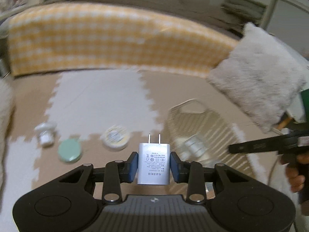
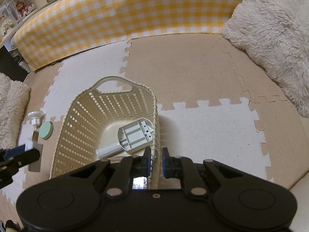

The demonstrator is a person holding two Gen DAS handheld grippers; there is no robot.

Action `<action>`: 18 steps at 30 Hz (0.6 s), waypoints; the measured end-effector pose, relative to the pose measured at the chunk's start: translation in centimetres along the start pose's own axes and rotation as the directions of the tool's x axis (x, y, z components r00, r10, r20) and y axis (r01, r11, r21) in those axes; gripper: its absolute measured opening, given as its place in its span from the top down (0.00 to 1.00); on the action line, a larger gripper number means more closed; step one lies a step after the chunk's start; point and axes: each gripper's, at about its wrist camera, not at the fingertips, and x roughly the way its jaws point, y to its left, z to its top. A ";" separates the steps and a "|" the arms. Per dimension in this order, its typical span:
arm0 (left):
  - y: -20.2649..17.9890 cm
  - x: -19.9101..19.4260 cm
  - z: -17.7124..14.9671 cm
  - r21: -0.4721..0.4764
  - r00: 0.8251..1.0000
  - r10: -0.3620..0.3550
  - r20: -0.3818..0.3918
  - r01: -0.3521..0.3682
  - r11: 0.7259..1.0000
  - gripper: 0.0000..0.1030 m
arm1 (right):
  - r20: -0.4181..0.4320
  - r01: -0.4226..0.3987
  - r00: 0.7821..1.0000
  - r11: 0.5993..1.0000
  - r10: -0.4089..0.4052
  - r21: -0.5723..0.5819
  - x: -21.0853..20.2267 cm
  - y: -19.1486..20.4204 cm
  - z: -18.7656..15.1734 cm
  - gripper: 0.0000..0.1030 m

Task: Organize rigid objects
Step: 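Carry the USB charger over the basket with the left tool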

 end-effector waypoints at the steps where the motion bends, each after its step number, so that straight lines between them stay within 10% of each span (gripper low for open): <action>1: -0.6 0.2 0.2 0.018 1.000 -0.012 0.002 0.012 1.000 0.64 | -0.001 -0.003 1.000 1.000 0.003 0.000 0.0 0.0 0.0 0.91; 18: -7.7 8.7 3.7 0.351 0.996 0.014 -0.084 0.017 0.936 0.64 | -0.008 -0.035 0.999 0.999 0.035 0.022 -0.3 -0.3 0.1 0.93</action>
